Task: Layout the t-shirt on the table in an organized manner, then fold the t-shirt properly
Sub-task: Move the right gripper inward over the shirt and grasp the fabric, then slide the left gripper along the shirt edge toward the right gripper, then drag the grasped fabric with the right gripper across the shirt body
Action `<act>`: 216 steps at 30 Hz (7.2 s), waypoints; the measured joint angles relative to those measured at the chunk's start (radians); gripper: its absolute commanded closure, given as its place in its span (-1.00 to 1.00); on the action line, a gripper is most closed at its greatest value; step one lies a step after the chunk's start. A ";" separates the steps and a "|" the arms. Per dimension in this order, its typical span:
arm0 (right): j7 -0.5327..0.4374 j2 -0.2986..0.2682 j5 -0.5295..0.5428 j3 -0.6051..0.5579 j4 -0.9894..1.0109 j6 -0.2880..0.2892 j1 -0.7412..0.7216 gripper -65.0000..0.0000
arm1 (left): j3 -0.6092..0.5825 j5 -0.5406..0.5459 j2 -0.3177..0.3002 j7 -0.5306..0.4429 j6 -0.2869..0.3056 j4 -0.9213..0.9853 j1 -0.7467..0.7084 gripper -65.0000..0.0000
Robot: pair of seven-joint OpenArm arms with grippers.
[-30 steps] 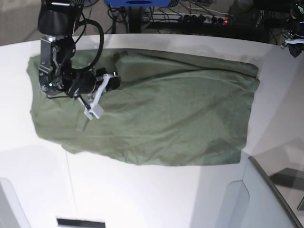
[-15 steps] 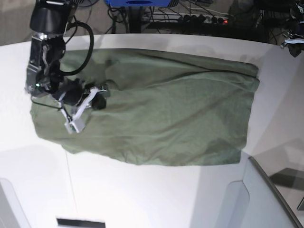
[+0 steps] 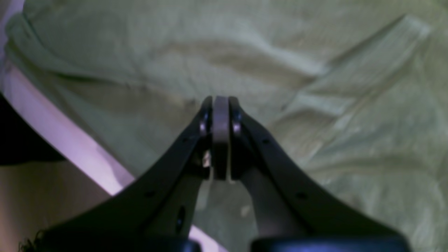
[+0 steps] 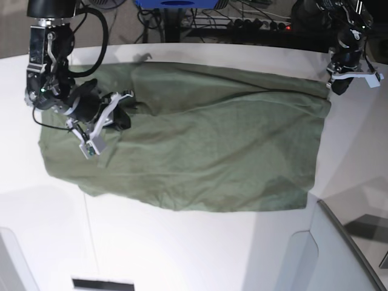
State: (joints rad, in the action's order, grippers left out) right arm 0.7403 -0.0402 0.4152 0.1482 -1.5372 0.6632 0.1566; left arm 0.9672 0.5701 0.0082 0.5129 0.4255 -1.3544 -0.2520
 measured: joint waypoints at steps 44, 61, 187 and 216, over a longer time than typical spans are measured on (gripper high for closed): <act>-0.007 -0.028 0.001 0.000 0.001 0.000 0.005 1.00 | -0.065 -0.008 0.008 -0.006 -0.006 0.076 0.076 0.43; -0.007 -0.029 0.004 0.000 0.001 0.001 0.005 1.00 | -0.011 -0.011 0.003 -0.004 -0.062 0.078 0.100 0.43; -0.362 0.026 0.012 -0.616 0.694 -0.061 -0.393 1.00 | -0.183 -0.268 -0.044 -0.192 -0.105 0.192 0.118 1.00; -0.189 0.021 0.003 -0.615 0.471 -0.057 -0.344 0.01 | -0.179 -0.151 -0.030 -0.177 -0.113 -0.031 -0.043 1.00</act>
State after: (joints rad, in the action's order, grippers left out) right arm 0.5510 -0.0196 0.4187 -0.4671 -1.0660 0.6060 -0.1871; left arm 0.7883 0.4194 -0.0216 0.3363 0.3130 -1.3857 -0.2955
